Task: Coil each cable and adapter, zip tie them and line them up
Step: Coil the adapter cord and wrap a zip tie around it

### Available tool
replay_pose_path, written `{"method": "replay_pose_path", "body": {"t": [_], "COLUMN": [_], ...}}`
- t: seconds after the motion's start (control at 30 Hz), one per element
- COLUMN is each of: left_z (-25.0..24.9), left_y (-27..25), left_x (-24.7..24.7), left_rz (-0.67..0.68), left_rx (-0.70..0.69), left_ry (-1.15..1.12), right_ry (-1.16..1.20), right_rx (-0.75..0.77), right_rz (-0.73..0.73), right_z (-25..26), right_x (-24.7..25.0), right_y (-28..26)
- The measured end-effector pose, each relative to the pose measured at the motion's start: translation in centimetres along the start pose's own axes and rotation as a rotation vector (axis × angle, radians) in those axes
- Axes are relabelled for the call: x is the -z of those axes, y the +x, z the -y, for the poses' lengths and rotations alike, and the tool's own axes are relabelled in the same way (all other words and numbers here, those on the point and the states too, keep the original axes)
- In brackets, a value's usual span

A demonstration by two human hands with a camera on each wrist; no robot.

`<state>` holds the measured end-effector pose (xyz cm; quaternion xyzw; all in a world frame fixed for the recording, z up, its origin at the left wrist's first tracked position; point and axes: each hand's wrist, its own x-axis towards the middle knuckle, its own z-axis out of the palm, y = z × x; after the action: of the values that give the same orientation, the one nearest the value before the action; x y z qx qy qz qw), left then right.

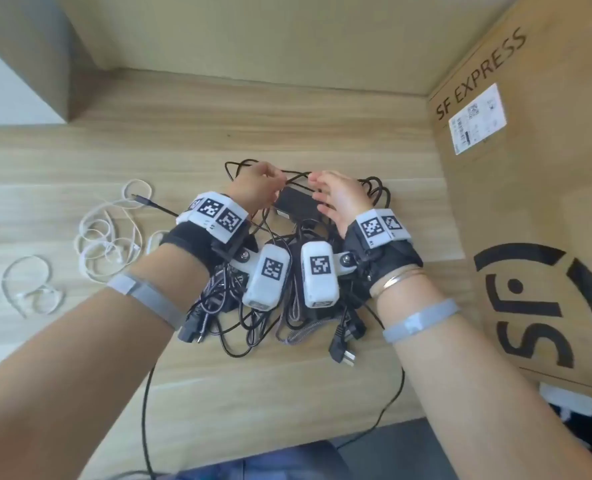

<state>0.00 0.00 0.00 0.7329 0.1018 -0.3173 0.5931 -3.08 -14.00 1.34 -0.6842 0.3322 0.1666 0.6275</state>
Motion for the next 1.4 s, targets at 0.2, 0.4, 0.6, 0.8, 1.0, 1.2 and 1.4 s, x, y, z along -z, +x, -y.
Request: {"method": "replay_pose_path", "body": {"t": [0.2, 0.4, 0.6, 0.8, 1.0, 1.2, 1.4], "left_z": [0.5, 0.7, 0.5, -0.1, -1.1, -1.9, -1.8], "left_y": [-0.9, -0.9, 0.5, 1.2, 0.4, -0.8, -1.0], "left_x": [-2.4, -3.6, -0.5, 1.8, 2.4, 3.9, 4.9], "left_rz": [0.372, 0.345, 0.192, 0.060, 0.097, 0.074, -0.007], "left_rx": [0.040, -0.054, -0.031, -0.116, -0.190, -0.072, -0.128], "left_ry": [0.795, 0.943, 0.661, 0.596, 0.458, -0.313, -0.707], "right_ry": [-0.283, -0.381, -0.434, -0.479, -0.341, -0.113, -0.082], "right_rx": [-0.008, -0.063, -0.036, 0.183, 0.354, 0.365, 0.025], "right_rz": [0.078, 0.110, 0.155, 0.071, 0.173, 0.131, 0.485], "right_z": [-1.0, -1.2, -1.2, -0.5, 2.4, 2.5, 1.0], "right_x": [-0.5, -0.3, 0.3, 0.8, 0.5, -1.0, -3.5], "right_y": [2.4, 3.7, 3.4, 2.7, 1.5, 1.3, -1.0]}}
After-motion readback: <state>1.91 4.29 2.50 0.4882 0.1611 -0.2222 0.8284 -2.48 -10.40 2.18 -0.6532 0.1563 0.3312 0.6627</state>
